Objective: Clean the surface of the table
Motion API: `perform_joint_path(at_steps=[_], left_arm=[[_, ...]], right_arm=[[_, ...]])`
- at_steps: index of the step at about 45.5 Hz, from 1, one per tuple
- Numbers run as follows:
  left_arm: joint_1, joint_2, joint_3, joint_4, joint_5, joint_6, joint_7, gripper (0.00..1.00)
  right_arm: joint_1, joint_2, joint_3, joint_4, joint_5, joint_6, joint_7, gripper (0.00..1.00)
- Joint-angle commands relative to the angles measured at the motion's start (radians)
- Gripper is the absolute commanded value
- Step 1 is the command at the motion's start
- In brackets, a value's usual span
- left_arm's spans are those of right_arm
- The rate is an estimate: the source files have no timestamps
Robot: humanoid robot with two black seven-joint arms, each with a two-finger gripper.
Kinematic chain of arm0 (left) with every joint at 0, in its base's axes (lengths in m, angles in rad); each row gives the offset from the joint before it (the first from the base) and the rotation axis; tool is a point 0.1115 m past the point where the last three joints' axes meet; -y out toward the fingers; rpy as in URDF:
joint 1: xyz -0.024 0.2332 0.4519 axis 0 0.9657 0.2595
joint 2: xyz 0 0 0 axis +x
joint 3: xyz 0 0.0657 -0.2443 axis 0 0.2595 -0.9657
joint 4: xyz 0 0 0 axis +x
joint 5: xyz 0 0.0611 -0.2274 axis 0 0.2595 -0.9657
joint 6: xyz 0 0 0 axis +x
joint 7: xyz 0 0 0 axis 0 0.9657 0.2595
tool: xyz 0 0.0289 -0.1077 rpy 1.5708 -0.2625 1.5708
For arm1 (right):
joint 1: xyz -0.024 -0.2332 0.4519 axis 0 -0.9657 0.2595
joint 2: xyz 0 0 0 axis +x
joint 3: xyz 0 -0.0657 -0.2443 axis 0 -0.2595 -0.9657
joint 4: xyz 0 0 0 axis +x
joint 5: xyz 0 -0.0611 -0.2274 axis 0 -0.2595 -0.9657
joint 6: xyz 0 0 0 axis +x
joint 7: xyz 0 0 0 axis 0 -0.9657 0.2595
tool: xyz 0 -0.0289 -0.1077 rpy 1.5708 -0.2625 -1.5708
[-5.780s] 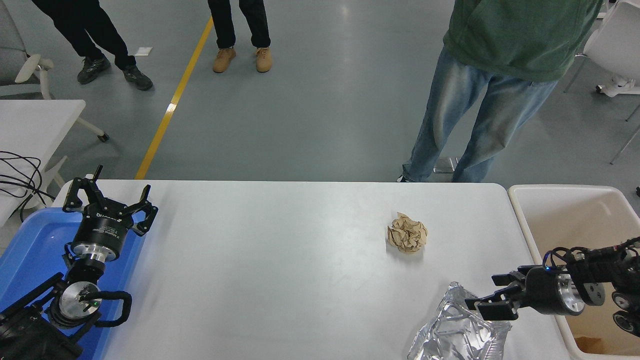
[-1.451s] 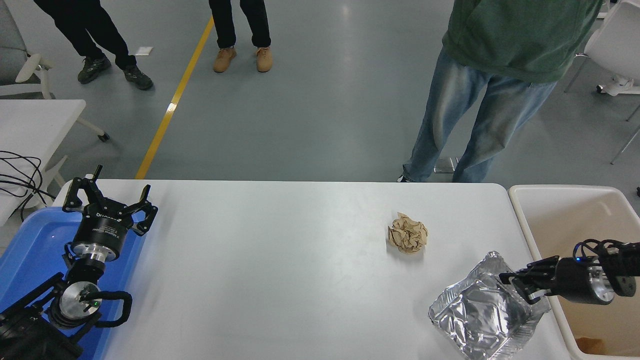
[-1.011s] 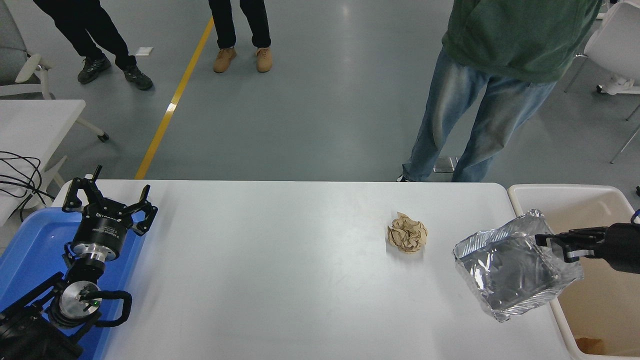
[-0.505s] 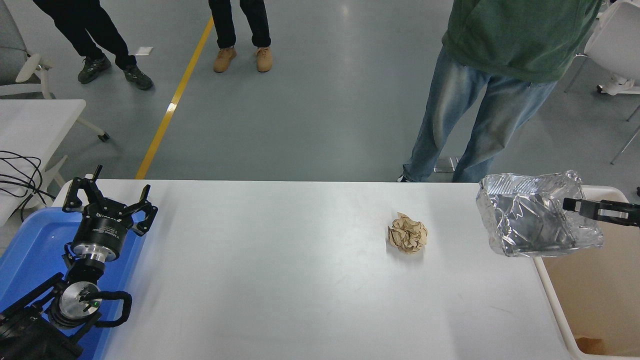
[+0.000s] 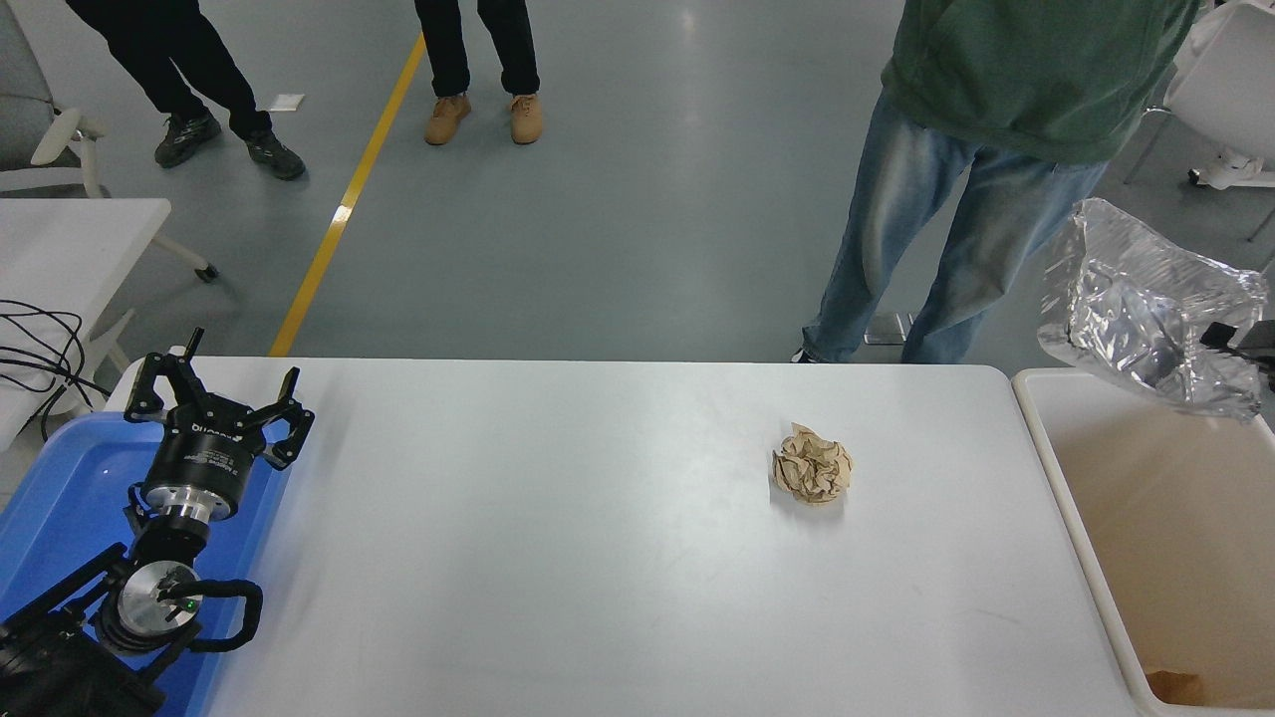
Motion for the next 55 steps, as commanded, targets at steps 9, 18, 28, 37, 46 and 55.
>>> perform_joint_path(at_steps=[9, 18, 28, 37, 46, 55], left_arm=[[0.000, 0.000, 0.000, 0.000, 0.000, 0.000, 0.000, 0.99], [0.000, 0.000, 0.000, 0.000, 0.000, 0.000, 0.000, 0.99], [0.000, 0.000, 0.000, 0.000, 0.000, 0.000, 0.000, 0.99], [0.000, 0.000, 0.000, 0.000, 0.000, 0.000, 0.000, 0.99], [0.000, 0.000, 0.000, 0.000, 0.000, 0.000, 0.000, 0.99], [0.000, 0.001, 0.000, 0.000, 0.000, 0.000, 0.000, 0.99]], right_arm=[[-0.089, 0.024, 0.000, -0.075, 0.416, 0.008, -0.041, 0.00], [-0.157, 0.044, 0.000, -0.126, 0.593, 0.018, -0.058, 0.00], [-0.254, 0.116, 0.049, -0.244, 0.837, 0.040, -0.109, 0.00], [-0.445, 0.262, 0.253, -0.446, 0.929, 0.076, -0.147, 0.00], [-0.521, 0.388, 0.379, -0.611, 0.900, 0.109, -0.264, 0.00], [-0.522, 0.400, 0.379, -0.611, 0.731, 0.121, -0.287, 0.00]])
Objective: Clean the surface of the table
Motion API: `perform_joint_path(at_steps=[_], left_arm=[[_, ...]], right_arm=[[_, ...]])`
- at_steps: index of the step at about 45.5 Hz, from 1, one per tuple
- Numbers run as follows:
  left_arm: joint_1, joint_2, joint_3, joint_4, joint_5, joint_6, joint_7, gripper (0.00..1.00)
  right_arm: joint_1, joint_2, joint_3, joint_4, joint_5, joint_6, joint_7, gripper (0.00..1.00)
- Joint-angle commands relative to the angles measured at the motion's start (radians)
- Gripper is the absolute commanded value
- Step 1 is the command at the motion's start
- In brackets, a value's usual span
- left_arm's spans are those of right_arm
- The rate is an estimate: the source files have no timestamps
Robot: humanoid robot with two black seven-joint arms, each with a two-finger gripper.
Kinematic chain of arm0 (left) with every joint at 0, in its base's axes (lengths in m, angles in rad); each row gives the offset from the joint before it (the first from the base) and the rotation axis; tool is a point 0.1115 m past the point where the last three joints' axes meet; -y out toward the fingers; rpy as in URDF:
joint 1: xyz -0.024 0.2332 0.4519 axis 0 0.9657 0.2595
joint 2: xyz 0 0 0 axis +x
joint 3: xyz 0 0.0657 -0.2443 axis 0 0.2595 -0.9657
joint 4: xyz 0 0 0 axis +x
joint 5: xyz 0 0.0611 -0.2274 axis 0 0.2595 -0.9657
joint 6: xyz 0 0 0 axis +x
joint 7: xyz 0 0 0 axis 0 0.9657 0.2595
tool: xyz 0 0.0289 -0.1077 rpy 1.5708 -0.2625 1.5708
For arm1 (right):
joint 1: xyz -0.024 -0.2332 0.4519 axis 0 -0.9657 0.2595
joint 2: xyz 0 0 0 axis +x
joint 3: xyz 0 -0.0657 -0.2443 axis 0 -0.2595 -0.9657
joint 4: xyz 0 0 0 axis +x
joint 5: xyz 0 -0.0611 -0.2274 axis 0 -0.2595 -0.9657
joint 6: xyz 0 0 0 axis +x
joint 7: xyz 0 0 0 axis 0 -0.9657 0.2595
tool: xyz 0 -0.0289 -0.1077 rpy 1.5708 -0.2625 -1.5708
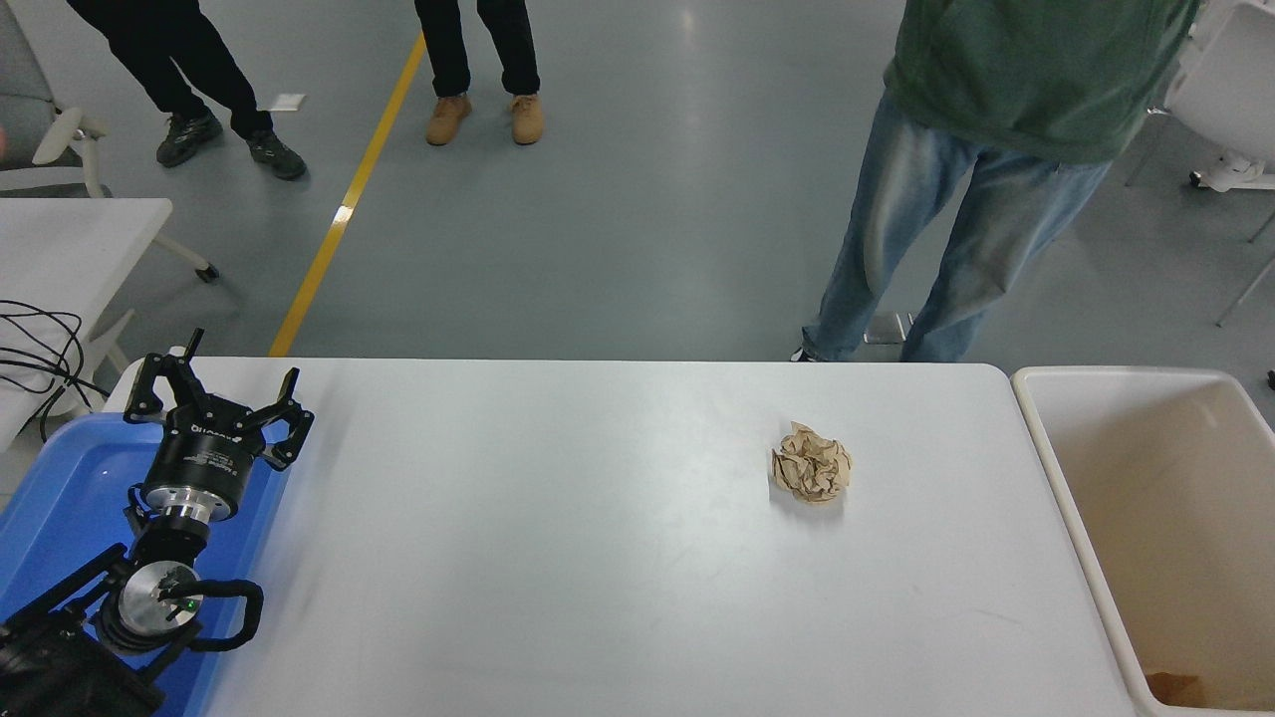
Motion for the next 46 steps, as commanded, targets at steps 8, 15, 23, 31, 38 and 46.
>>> perform_joint_path(at_steps=[8, 15, 23, 31, 38, 46], left_arm=[[0.000, 0.001, 0.000, 0.000, 0.000, 0.000, 0.000, 0.99], [0.000, 0.000, 0.000, 0.000, 0.000, 0.000, 0.000, 0.99], [0.000, 0.000, 0.000, 0.000, 0.000, 0.000, 0.000, 0.99], [0.000, 0.000, 0.000, 0.000, 0.000, 0.000, 0.000, 0.99], [0.000, 0.000, 0.000, 0.000, 0.000, 0.000, 0.000, 0.99], [0.000, 0.000, 0.000, 0.000, 0.000, 0.000, 0.000, 0.99]], right_arm=[[-0.047, 0.069, 0.072, -0.119, -0.386, 0.018, -0.046, 0.00], [-0.046, 0.085, 0.063, -0.173, -0.446, 0.023, -0.048, 0.00], [-0.047, 0.138, 0.040, -0.230, -0.555, 0.003, -0.060, 0.00], [-0.047, 0.207, 0.028, -0.340, -0.641, -0.001, -0.060, 0.00], [-0.036, 0.250, -0.034, -0.403, -0.642, -0.005, -0.077, 0.00], [-0.035, 0.316, -0.075, -0.460, -0.641, -0.006, -0.127, 0.00]])
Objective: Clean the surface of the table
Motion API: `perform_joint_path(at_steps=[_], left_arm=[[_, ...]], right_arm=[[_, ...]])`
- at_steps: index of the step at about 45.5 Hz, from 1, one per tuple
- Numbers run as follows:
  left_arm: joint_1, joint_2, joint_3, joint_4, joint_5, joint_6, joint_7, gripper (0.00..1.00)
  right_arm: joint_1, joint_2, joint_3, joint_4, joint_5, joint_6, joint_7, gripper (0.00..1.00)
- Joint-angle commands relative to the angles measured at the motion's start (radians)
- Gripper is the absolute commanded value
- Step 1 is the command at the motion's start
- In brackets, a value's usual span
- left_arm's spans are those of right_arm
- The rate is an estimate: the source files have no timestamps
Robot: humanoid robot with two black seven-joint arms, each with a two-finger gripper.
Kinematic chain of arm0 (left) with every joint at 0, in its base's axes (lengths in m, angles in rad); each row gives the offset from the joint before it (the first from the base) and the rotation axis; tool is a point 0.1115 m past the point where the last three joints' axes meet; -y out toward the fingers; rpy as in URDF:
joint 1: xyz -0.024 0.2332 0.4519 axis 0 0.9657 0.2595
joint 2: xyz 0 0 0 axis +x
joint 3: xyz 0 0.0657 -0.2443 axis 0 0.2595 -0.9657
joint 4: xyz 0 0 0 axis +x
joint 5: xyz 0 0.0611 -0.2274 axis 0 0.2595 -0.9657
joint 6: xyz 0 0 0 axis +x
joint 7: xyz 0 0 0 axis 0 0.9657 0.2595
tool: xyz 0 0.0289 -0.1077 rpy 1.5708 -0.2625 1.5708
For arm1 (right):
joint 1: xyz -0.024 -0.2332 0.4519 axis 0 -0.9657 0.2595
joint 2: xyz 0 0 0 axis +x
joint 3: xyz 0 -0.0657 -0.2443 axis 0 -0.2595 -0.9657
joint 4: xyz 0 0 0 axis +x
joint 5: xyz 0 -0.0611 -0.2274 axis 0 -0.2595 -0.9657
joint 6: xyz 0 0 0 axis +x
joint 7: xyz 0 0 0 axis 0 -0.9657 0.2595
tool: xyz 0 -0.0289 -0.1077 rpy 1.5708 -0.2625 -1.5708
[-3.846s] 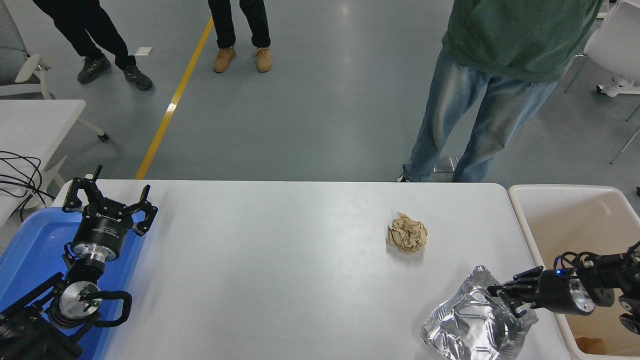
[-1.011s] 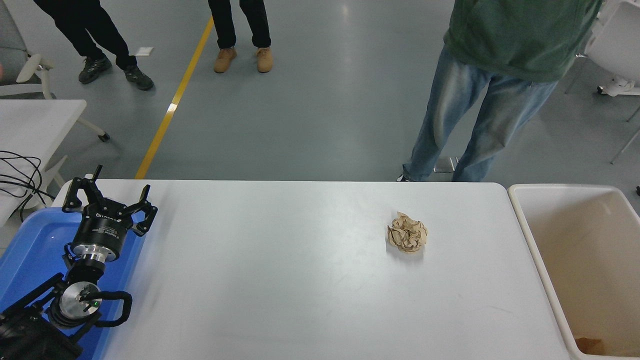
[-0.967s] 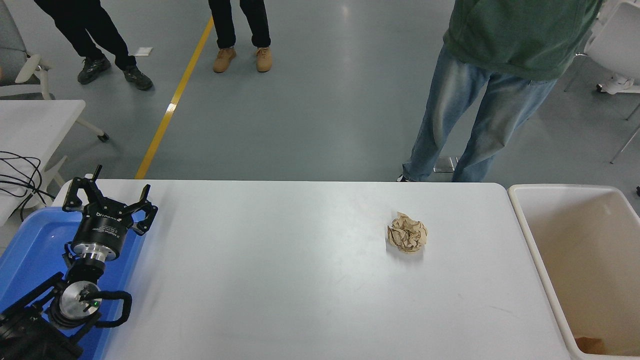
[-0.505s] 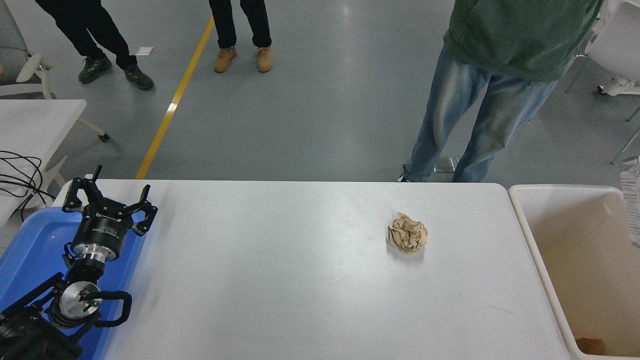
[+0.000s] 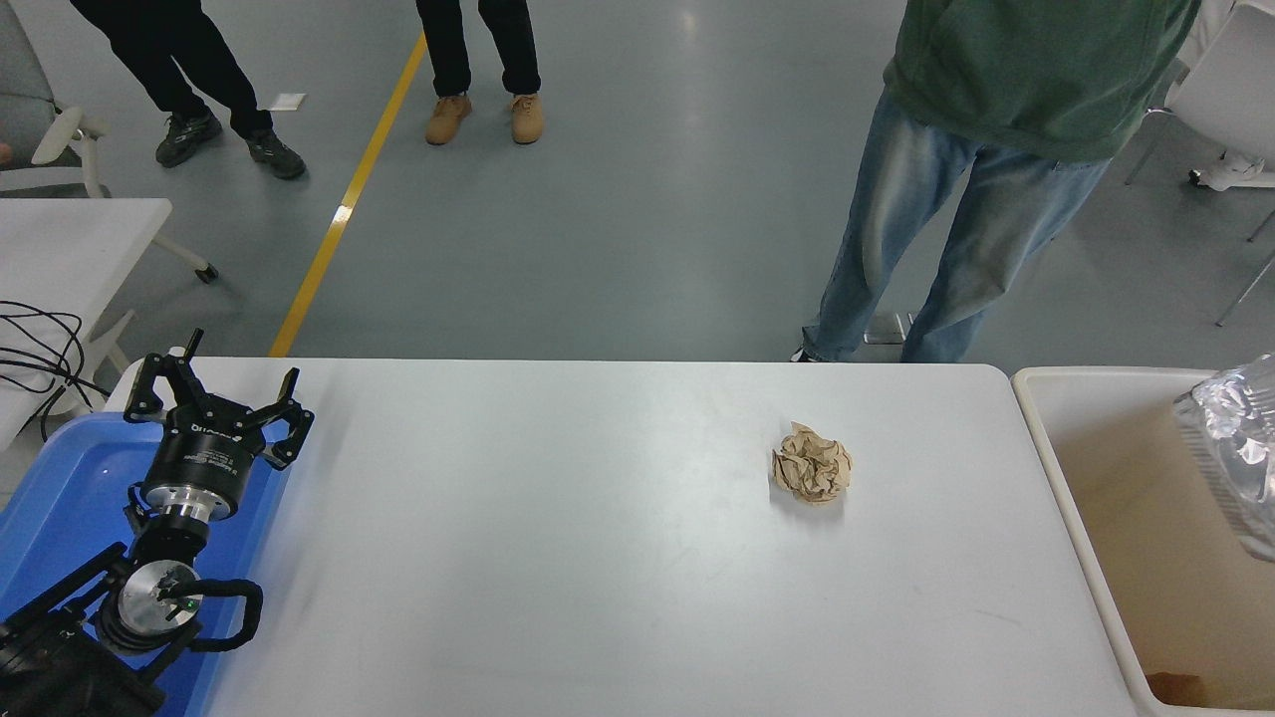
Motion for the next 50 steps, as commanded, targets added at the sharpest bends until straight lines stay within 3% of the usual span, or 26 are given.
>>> perform_joint_path(at_steps=[1, 34, 50], left_arm=[[0.000, 0.000, 0.000, 0.000, 0.000, 0.000, 0.000, 0.99], [0.000, 0.000, 0.000, 0.000, 0.000, 0.000, 0.000, 0.99], [0.000, 0.000, 0.000, 0.000, 0.000, 0.000, 0.000, 0.99]], right_arm=[[0.005, 0.088, -0.053, -0.085, -0.025, -0.004, -0.049, 0.00], [0.003, 0.160, -0.033, -0.086, 0.059, -0.090, -0.164, 0.00], [-0.001, 0.174, -0.035, -0.086, 0.084, -0.108, -0.169, 0.00]])
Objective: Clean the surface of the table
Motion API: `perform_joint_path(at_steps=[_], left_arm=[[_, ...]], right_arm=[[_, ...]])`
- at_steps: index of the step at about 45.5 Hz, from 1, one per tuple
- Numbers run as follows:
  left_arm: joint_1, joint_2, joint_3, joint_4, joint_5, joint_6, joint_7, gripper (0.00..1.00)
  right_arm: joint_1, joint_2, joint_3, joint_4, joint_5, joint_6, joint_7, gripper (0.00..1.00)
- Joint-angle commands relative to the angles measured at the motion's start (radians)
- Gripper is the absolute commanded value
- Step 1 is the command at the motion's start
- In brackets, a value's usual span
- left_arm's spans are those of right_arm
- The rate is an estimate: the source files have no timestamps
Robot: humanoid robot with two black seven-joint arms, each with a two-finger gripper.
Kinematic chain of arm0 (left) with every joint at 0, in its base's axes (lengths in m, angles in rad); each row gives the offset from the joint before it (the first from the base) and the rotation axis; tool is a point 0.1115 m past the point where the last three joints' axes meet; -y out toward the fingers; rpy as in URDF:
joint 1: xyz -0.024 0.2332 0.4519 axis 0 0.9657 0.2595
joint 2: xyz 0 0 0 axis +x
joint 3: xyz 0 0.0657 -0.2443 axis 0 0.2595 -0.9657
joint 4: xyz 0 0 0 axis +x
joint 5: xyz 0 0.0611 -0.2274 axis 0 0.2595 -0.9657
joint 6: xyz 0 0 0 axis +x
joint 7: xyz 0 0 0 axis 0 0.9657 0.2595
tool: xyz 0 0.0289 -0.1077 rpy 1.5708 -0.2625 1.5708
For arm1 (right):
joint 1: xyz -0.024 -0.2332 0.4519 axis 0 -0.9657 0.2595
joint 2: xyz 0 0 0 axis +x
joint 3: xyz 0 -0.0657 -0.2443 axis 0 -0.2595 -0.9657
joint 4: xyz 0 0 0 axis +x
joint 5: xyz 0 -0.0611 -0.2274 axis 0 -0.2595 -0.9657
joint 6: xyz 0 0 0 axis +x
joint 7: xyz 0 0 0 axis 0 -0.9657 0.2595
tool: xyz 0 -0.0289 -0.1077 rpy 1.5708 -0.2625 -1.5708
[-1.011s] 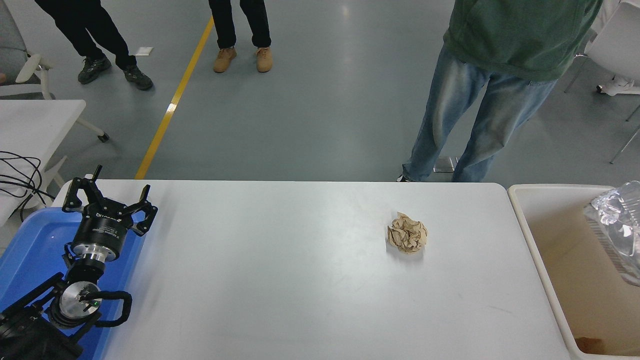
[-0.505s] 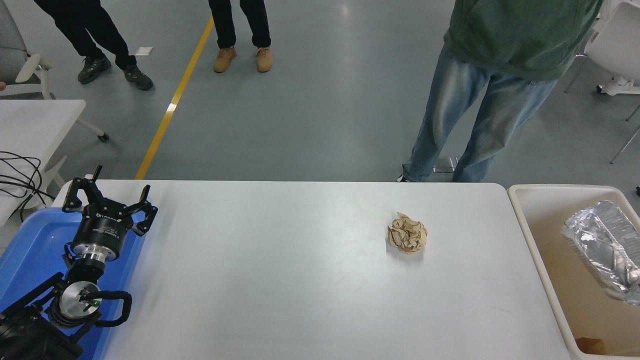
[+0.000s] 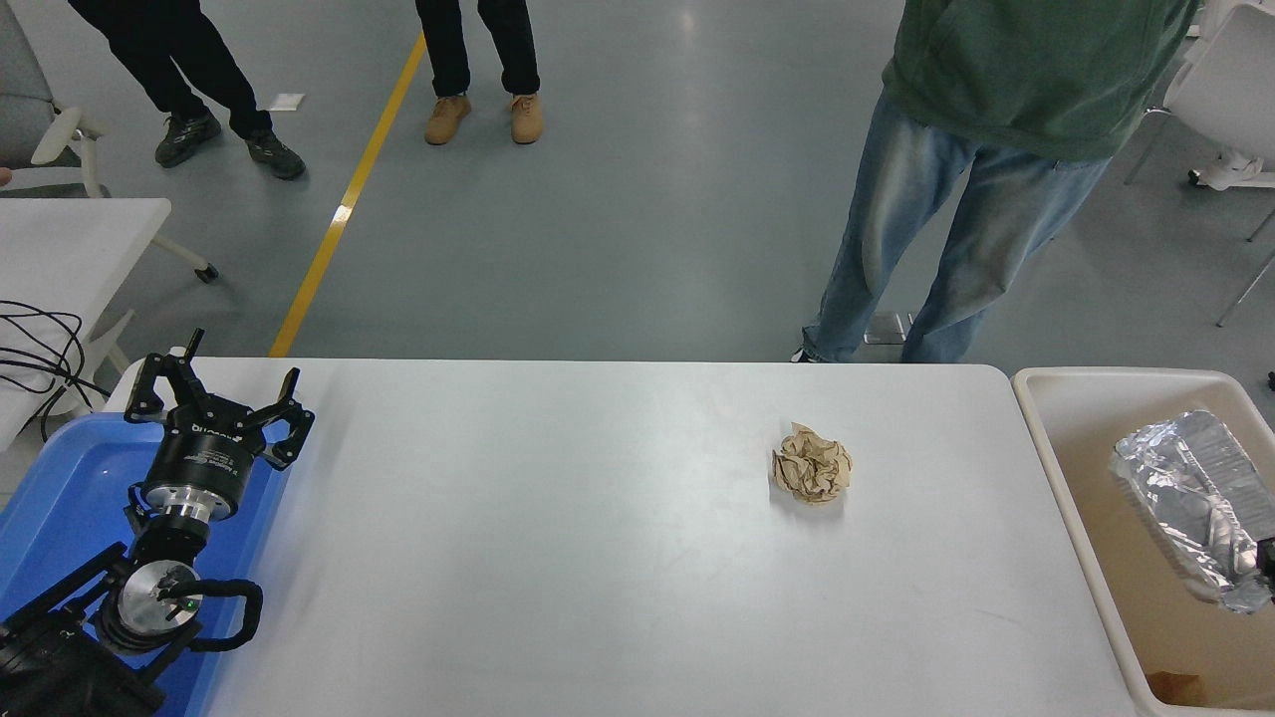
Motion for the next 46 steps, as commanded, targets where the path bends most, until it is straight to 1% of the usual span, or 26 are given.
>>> perform_joint_path(at_steps=[1, 14, 21, 22, 23, 25, 29, 32, 33, 38, 46], left_arm=[[0.000, 0.000, 0.000, 0.000, 0.000, 0.000, 0.000, 0.99], [0.000, 0.000, 0.000, 0.000, 0.000, 0.000, 0.000, 0.99], [0.000, 0.000, 0.000, 0.000, 0.000, 0.000, 0.000, 0.99], [0.000, 0.000, 0.000, 0.000, 0.000, 0.000, 0.000, 0.99], [0.000, 0.000, 0.000, 0.000, 0.000, 0.000, 0.000, 0.99], [0.000, 0.000, 0.000, 0.000, 0.000, 0.000, 0.000, 0.99], [0.000, 0.000, 0.000, 0.000, 0.000, 0.000, 0.000, 0.99], [0.000, 0.000, 0.000, 0.000, 0.000, 0.000, 0.000, 0.99], [0.000, 0.000, 0.000, 0.000, 0.000, 0.000, 0.000, 0.99], [0.000, 0.000, 0.000, 0.000, 0.000, 0.000, 0.000, 0.99], [0.000, 0.000, 0.000, 0.000, 0.000, 0.000, 0.000, 0.99]], right_arm=[[-0.002, 0.009, -0.001, 0.000, 0.019, -0.021, -0.013, 0.00], [0.002, 0.011, -0.011, 0.000, 0.021, -0.049, -0.017, 0.00], [0.012, 0.028, -0.018, 0.000, 0.019, -0.071, -0.051, 0.01], [0.012, 0.028, -0.018, 0.000, 0.019, -0.074, -0.051, 0.04], [0.012, 0.028, -0.018, 0.000, 0.019, -0.075, -0.053, 0.10], [0.015, 0.029, -0.015, 0.000, 0.021, -0.077, -0.054, 0.28], [0.018, 0.029, -0.003, 0.000, 0.021, -0.078, -0.080, 0.71], [0.018, 0.028, 0.000, 0.000, 0.022, -0.077, -0.094, 0.96], [0.018, 0.026, -0.001, 0.000, 0.025, -0.075, -0.097, 1.00], [0.019, 0.022, -0.003, -0.002, 0.042, -0.077, -0.112, 1.00], [0.025, -0.012, -0.003, -0.002, 0.048, -0.077, -0.108, 1.00]])
